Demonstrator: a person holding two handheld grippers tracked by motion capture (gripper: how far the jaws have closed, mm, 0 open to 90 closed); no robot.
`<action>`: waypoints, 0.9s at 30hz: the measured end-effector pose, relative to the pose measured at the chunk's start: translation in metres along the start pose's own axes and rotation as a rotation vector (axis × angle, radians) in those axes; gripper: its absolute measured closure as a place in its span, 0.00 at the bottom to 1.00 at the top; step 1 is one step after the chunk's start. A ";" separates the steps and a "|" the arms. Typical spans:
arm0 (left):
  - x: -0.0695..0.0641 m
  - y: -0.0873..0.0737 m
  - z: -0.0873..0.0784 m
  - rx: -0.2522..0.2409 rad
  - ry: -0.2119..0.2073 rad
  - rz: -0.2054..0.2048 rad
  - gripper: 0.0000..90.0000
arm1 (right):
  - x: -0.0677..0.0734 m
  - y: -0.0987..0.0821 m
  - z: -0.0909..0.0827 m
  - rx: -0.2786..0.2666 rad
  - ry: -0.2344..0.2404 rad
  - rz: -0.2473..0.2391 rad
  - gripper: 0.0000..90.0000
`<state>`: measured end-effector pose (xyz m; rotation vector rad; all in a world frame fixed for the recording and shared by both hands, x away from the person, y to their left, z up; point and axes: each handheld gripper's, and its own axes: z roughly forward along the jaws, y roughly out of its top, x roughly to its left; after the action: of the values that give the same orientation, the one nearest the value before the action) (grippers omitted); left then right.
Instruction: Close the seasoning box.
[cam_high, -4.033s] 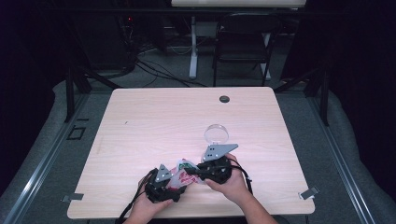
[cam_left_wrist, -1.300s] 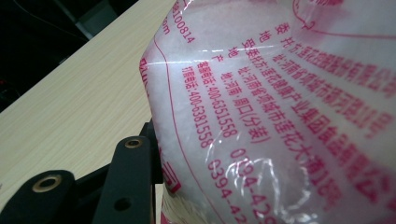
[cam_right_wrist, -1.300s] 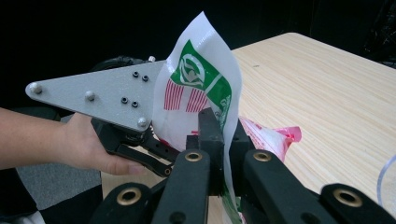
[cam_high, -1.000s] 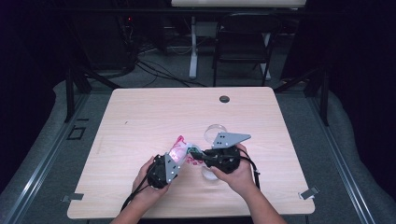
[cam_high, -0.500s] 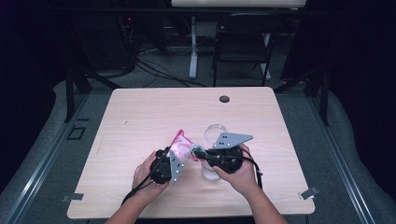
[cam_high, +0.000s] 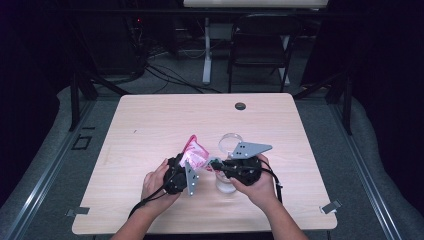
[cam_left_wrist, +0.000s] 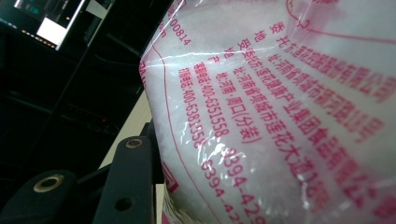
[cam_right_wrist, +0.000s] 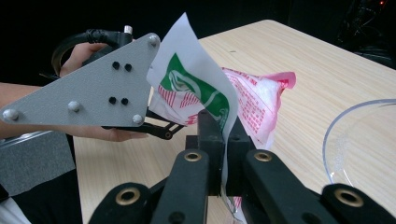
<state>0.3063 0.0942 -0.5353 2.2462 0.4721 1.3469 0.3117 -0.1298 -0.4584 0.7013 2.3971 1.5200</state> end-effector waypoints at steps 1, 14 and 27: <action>0.000 0.000 0.000 0.001 0.003 0.004 0.65 | 0.000 0.000 0.000 0.002 -0.001 0.000 0.99; 0.003 0.004 0.003 0.014 0.036 0.070 0.65 | -0.004 -0.002 -0.001 -0.001 -0.024 0.005 0.99; 0.003 0.009 0.004 0.028 0.057 0.100 0.65 | -0.007 -0.004 -0.003 -0.009 -0.024 0.013 0.99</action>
<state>0.3117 0.0876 -0.5297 2.2859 0.4049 1.4669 0.3152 -0.1376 -0.4613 0.7299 2.3715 1.5182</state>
